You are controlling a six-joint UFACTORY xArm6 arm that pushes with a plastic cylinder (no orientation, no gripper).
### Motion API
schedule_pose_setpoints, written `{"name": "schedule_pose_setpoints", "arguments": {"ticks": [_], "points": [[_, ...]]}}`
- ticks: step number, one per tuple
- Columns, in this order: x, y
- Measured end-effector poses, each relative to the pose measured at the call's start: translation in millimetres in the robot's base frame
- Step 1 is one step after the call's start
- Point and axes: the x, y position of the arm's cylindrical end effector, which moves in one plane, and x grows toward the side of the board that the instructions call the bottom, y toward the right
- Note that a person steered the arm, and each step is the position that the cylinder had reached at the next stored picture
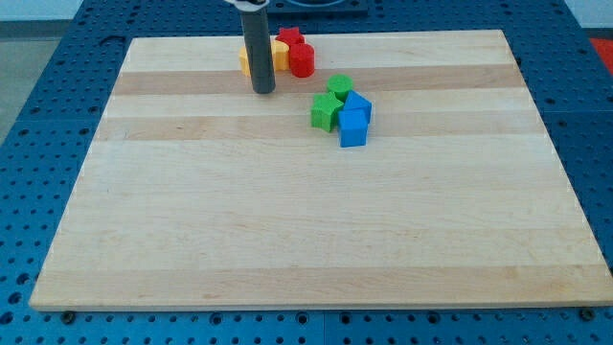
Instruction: Push the green star up a bit
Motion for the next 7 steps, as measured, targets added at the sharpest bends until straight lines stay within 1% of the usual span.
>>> {"name": "schedule_pose_setpoints", "arguments": {"ticks": [1,2,7], "points": [[22.3,0.0],[31.9,0.1],[31.4,-5.6]]}}
